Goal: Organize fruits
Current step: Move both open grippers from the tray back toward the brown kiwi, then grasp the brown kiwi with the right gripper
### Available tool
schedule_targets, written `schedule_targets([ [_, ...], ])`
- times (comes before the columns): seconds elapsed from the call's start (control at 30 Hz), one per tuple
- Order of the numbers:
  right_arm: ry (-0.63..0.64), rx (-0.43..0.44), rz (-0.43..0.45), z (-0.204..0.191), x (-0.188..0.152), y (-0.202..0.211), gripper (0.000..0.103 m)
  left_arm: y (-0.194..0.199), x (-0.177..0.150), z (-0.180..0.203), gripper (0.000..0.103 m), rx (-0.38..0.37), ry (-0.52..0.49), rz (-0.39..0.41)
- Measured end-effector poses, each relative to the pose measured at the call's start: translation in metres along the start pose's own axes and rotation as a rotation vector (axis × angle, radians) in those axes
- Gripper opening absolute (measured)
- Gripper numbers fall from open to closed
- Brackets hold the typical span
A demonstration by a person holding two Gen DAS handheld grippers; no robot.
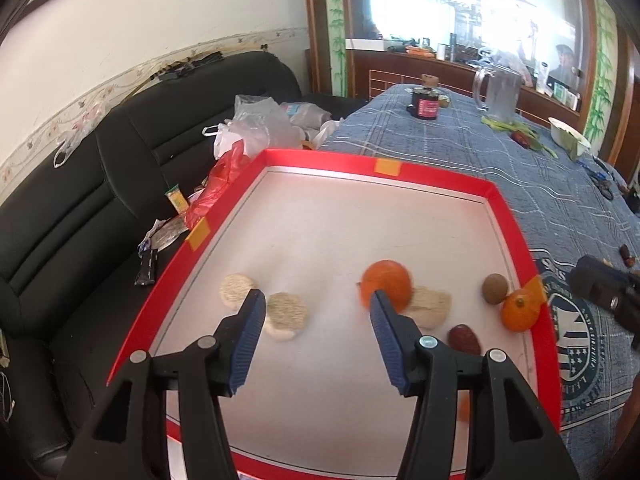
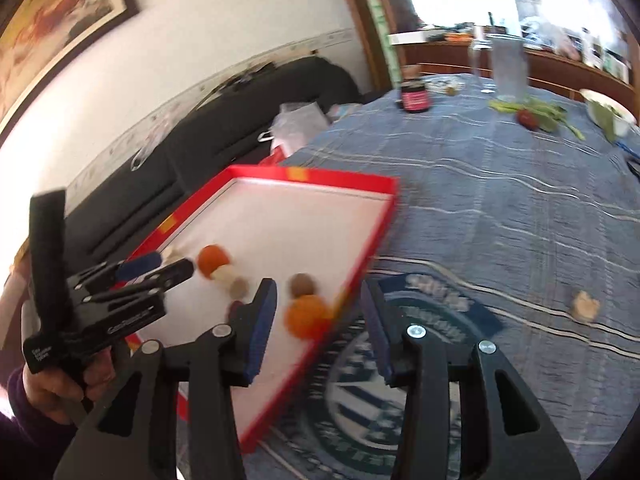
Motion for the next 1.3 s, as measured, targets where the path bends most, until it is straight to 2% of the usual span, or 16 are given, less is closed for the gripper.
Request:
schedule_targets([
  [0.2,-0.075,-0.087,0.039,0.055,-0.003,0.031,0.046,0.006,0.0,0.022,0.056,-0.016,-0.04,0.006],
  [0.37,-0.172,-0.185,0.086,0.119,-0.007,0.068,0.046,0.006,-0.001,0.039,0.057,-0.029,-0.071,0.002],
  [0.47,-0.229,-0.279,0.103,0.167,-0.012,0.093,0.046,0.009,-0.001,0.047,0.057,-0.035,-0.084,0.003],
  [0.6,-0.307,-0.384,0.106,0.22,-0.026,0.116,0.046,0.014,0.001,0.065,0.057,-0.053,-0.12,0.014],
  [0.73,-0.374,-0.434,0.084,0.25,-0.04,0.126,0.045,0.02,0.002,0.088,0.057,-0.083,-0.163,0.022],
  [0.9,-0.411,-0.464,0.034,0.264,-0.048,0.117,0.045,0.025,-0.005,0.122,0.058,-0.134,-0.227,0.018],
  [1.07,-0.362,-0.45,0.008,0.254,-0.049,0.108,0.045,0.032,-0.012,0.151,0.058,-0.178,-0.281,0.018],
  [1.23,-0.345,-0.447,-0.056,0.251,-0.057,0.095,0.037,0.036,-0.014,0.179,0.058,-0.21,-0.345,0.023],
  [1.3,-0.32,-0.471,-0.067,0.249,-0.057,0.094,0.035,0.036,-0.012,0.191,0.058,-0.222,-0.363,0.019],
])
Point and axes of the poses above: each gripper's, at about its wrist camera, not at the fingertips, and y roughly against the way its jaws point, z to its right, x to its top, the point moved 9 cm from there along -y, roughly the way its jaws point, and after that the axes turned 5 degrees about y, right-handed, at the moved point
